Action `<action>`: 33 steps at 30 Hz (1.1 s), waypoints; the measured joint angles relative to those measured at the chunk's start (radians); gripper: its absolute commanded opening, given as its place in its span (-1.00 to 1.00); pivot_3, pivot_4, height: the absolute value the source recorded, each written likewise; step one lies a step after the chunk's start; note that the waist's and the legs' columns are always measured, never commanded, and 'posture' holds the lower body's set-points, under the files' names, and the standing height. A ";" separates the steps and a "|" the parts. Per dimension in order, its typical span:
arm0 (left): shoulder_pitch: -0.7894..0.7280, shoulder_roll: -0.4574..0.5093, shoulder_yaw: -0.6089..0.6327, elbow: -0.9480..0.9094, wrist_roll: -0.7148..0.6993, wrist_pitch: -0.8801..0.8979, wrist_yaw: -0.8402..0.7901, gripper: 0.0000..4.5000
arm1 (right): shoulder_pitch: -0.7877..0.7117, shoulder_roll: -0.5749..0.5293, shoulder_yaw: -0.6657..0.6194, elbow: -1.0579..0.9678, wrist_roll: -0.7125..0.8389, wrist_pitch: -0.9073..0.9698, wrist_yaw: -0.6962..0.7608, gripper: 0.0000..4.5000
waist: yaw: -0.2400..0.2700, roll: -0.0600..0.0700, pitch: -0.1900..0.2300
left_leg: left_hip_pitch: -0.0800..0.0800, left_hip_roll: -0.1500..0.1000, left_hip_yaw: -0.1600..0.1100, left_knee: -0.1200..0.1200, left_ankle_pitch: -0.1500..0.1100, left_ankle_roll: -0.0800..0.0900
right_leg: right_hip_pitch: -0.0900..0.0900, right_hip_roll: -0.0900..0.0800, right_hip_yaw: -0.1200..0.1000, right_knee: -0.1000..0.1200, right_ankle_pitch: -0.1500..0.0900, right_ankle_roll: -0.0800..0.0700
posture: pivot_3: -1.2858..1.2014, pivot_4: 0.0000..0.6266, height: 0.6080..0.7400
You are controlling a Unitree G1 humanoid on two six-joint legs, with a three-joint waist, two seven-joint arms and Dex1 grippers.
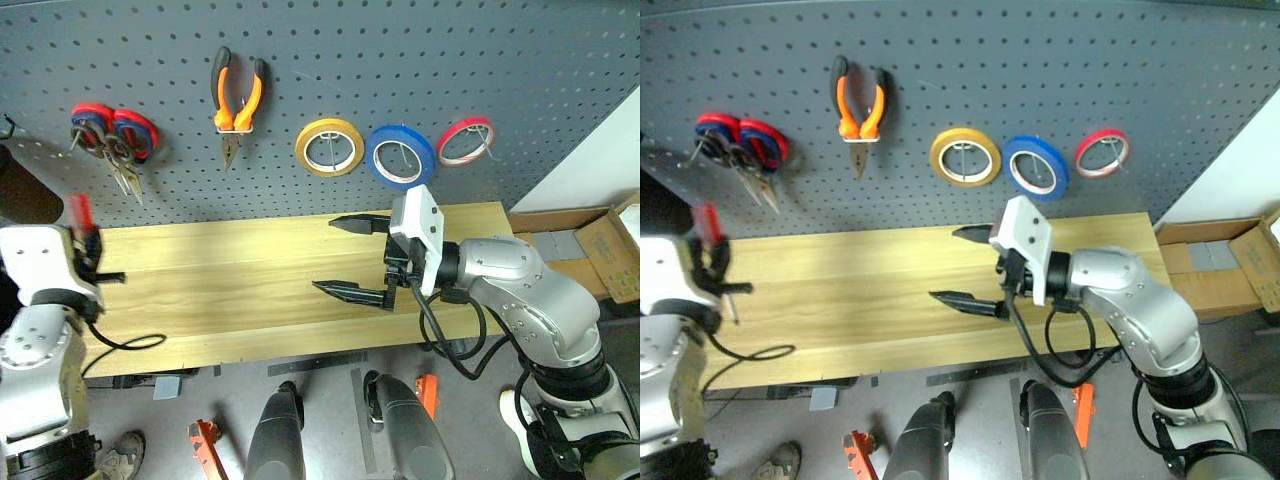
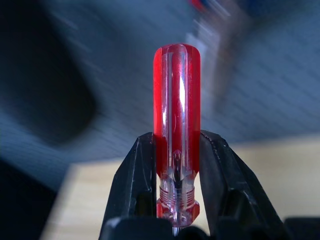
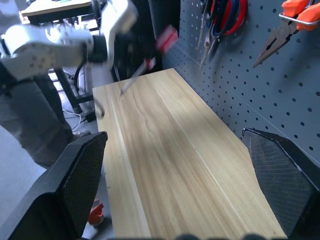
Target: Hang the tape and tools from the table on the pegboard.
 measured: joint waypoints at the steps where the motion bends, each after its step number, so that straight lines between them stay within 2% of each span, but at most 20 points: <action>1: -0.021 0.011 0.003 0.000 0.000 -0.007 0.007 -0.63 | -0.009 0.000 0.000 0.010 0.000 -0.010 0.010 1.00 | 0.003 -0.001 0.000 | -0.001 0.000 0.000 0.000 0.000 0.000 | -0.001 0.000 0.000 0.000 0.000 0.000 | 0.02 -0.10 1.00; 10: -0.209 0.039 -0.004 0.013 -0.074 -0.005 -0.037 -0.63 | -0.130 0.025 -0.069 0.101 0.095 0.022 0.031 1.00 | 0.023 -0.012 -0.008 | -0.003 -0.001 -0.001 0.001 0.003 -0.006 | -0.001 -0.001 -0.002 -0.001 0.002 0.001 | 0.04 -0.25 1.00; 14: -0.345 0.094 -0.005 0.057 -0.097 -0.005 -0.040 -0.63 | -0.154 0.023 -0.070 0.142 0.098 0.017 0.034 1.00 | 0.025 -0.017 -0.013 | -0.003 -0.001 -0.002 0.001 0.005 -0.008 | -0.001 -0.001 -0.003 -0.001 0.002 0.001 | 0.05 -0.30 1.00; 23: -0.606 0.214 0.020 0.331 -0.140 -0.032 -0.059 -0.63 | -0.157 0.022 -0.067 0.162 0.097 0.010 0.047 1.00 | 0.023 -0.022 -0.028 | -0.004 -0.001 -0.001 0.001 0.005 -0.010 | -0.003 -0.001 -0.002 0.001 0.003 0.001 | 0.05 -0.37 1.00; 33: -0.681 0.264 0.026 0.416 -0.158 -0.075 -0.083 -0.63 | -0.190 0.073 -0.118 0.175 0.136 -0.020 0.037 1.00 | 0.023 -0.032 -0.046 | -0.004 0.000 -0.002 0.001 0.009 -0.015 | -0.004 -0.001 -0.003 0.004 0.004 -0.001 | 0.07 -0.43 1.00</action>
